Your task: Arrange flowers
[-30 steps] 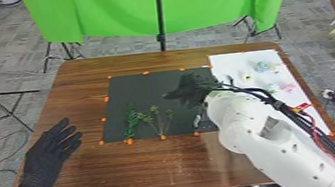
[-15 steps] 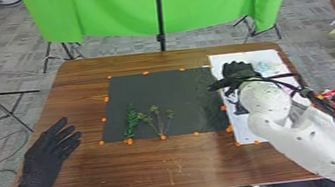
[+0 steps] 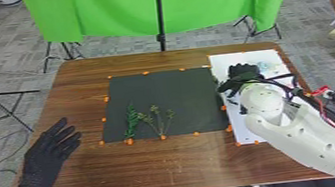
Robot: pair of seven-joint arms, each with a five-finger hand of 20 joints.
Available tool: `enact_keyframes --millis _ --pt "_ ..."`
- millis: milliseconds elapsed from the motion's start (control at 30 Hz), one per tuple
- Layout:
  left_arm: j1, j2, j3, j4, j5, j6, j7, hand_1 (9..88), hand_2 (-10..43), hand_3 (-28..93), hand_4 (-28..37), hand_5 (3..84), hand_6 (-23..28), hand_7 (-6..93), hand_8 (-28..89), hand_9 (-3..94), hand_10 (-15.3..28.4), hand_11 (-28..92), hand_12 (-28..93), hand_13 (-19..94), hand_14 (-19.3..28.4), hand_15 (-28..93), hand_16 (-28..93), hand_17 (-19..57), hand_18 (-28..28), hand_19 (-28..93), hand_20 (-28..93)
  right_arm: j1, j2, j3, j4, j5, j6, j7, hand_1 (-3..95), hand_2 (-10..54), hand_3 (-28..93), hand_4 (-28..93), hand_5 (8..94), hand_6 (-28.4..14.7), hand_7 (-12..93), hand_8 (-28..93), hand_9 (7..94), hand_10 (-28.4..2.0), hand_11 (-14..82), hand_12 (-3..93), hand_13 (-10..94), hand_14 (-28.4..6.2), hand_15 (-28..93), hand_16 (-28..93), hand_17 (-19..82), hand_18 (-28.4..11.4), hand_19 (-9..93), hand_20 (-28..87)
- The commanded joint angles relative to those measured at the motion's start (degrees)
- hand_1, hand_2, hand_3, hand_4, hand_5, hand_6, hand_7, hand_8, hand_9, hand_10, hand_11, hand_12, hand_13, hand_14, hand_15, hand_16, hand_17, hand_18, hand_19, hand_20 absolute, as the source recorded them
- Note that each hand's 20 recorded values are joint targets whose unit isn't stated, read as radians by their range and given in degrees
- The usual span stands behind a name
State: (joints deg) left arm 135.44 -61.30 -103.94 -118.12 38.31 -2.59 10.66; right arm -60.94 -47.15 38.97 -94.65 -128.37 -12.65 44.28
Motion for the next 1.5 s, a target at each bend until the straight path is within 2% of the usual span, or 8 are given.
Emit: enact_keyframes --millis 33,633,700,800,933,1167,1367,1500 --pt "0.5 -0.27 -0.15 0.33 0.29 -0.78 -1.17 23.3 -0.2 69 -27.3 31.2 3.5 20.3 -9 28.9 12.2 25 17 24 14.1 39 1 -8.3 21.0 50 10 1.7 -0.7 -0.8 1.5 -2.9 -1.2 1.2 23.4 -6.6 67 -28 58.0 -5.2 57 -18 68.4 -13.6 61.2 39.3 66 -12.9 79 33 37 -20.7 93 41" --pt "0.1 -0.20 -0.16 0.61 0.32 -0.95 -1.57 23.4 -0.1 69 -27.2 31.3 3.5 20.3 -9 28.9 12.3 25 17 24 14.1 39 1 -8.3 21.0 50 10 2.9 -1.8 -2.6 5.9 0.1 -4.5 -1.4 24.7 -8.0 69 -28 59.1 -4.8 55 -18 69.0 -13.7 60.4 39.9 67 -12.6 78 34 37 -21.0 93 42" --pt "0.1 -0.22 -0.14 0.57 0.28 -0.86 -1.51 23.4 -0.1 69 -27.2 31.2 3.5 20.3 -9 28.9 12.3 25 17 24 14.2 39 1 -8.3 21.0 50 10 1.8 -1.4 -1.1 5.6 -0.5 -5.6 -6.1 26.9 -8.8 69 -28 59.9 -4.3 55 -18 69.5 -13.5 60.2 39.6 67 -12.4 78 33 37 -20.8 93 41" --pt "0.1 -0.26 -0.18 0.55 0.33 -0.88 -1.62 23.4 -0.1 69 -27.1 31.2 3.5 20.3 -9 28.8 12.3 25 17 24 14.1 39 1 -8.3 21.0 50 10 1.0 -1.5 -0.7 5.0 1.0 -5.8 -6.5 33.3 -9.4 70 -28 64.2 -1.9 54 -17 74.1 -11.9 58.5 38.4 69 -11.1 77 33 37 -20.1 93 41" --pt "0.2 -0.35 -0.16 0.54 0.28 -0.77 -1.56 23.4 0.0 68 -27.2 31.3 3.5 20.3 -9 28.8 12.3 25 17 24 14.1 39 1 -8.3 21.0 50 10 -0.4 -1.8 0.8 4.7 3.3 -7.2 -7.8 44.9 -9.5 61 -28 69.8 0.5 49 8 80.3 -9.7 55.9 37.2 71 -9.9 76 33 39 -19.7 93 41" --pt "0.6 -0.45 -0.25 0.39 0.27 -0.73 -1.18 23.5 0.0 68 -27.1 31.3 3.6 20.2 -9 28.9 12.2 25 17 24 14.1 39 1 -8.2 21.0 50 10 -2.7 -1.2 2.3 3.8 3.9 -6.7 -10.6 58.6 -9.5 52 -28 78.1 2.0 48 7 88.0 -8.4 53.5 37.1 75 -8.5 77 35 41 -19.3 93 45" --pt "0.8 -0.56 -0.22 0.25 0.23 -0.52 -0.90 23.5 -0.1 69 -27.1 31.4 3.6 20.2 -9 28.8 12.2 25 17 24 14.1 39 1 -8.3 21.0 50 10 -4.2 -0.1 2.6 2.4 0.6 -1.1 -12.4 50.8 -9.5 73 -28 78.1 -1.5 52 9 86.7 -8.2 60.7 38.9 75 -8.8 80 38 41 -20.2 93 51" --pt "0.7 -0.63 -0.30 0.34 0.25 -0.48 -0.87 23.5 0.0 69 -27.1 31.4 3.6 20.3 -9 28.8 12.2 25 17 24 14.1 39 1 -8.3 21.0 50 10 -5.1 1.2 3.1 0.3 -2.2 3.8 -13.5 49.0 -9.5 79 -28 75.8 -3.3 58 8 86.1 -8.1 66.8 38.7 75 -9.2 83 39 41 -20.9 93 56"
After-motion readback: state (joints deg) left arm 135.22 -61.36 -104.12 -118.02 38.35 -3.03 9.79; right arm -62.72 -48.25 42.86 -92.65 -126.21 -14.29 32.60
